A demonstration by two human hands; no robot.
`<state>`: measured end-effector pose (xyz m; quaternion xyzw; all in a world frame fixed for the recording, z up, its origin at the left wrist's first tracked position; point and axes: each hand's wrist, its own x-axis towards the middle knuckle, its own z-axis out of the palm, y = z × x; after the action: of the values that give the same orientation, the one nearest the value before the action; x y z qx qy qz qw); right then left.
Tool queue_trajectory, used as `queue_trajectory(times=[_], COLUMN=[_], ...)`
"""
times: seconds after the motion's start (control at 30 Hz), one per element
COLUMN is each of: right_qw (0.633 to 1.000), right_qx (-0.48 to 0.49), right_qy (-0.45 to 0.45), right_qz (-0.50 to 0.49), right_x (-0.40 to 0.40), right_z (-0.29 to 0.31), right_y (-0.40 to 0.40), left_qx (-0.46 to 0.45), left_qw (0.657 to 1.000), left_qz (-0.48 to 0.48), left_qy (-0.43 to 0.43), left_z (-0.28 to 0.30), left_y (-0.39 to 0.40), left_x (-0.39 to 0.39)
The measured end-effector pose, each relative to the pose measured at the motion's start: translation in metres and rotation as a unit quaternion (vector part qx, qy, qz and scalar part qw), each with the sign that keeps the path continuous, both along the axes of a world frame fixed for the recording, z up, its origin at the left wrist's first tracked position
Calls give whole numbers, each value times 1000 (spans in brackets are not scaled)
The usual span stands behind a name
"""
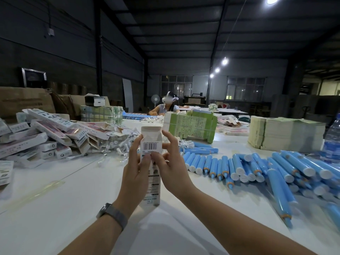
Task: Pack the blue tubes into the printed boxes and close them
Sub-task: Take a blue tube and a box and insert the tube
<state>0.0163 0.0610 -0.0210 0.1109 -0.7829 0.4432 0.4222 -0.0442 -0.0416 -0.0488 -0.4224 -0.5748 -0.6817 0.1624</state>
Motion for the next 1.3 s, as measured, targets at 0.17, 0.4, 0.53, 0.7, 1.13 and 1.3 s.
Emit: queue_trajectory(times=[0.17, 0.4, 0.53, 0.7, 1.13, 1.3], right_qw=[1000, 1000, 1000, 1000, 999, 999], right_qx=[6, 12, 9, 11, -7, -24], right_qy=[5, 8, 5, -9, -38, -11], right_qz=[8, 1, -4, 1, -4, -18], right_x=[2, -1, -1, 1, 2, -6], right_z=[-1, -2, -4, 1, 19, 36], right_y=[0, 0, 2, 2, 7, 1], left_qx=[-18, -33, -32, -28, -23, -25], left_qw=[1000, 998, 998, 998, 998, 998], left_qz=[18, 53, 53, 57, 57, 58], left_qy=[8, 24, 17, 18, 27, 17], left_z=[4, 9, 9, 9, 6, 5], left_y=[-2, -4, -4, -3, -2, -2], left_x=[1, 0, 2, 1, 0, -3])
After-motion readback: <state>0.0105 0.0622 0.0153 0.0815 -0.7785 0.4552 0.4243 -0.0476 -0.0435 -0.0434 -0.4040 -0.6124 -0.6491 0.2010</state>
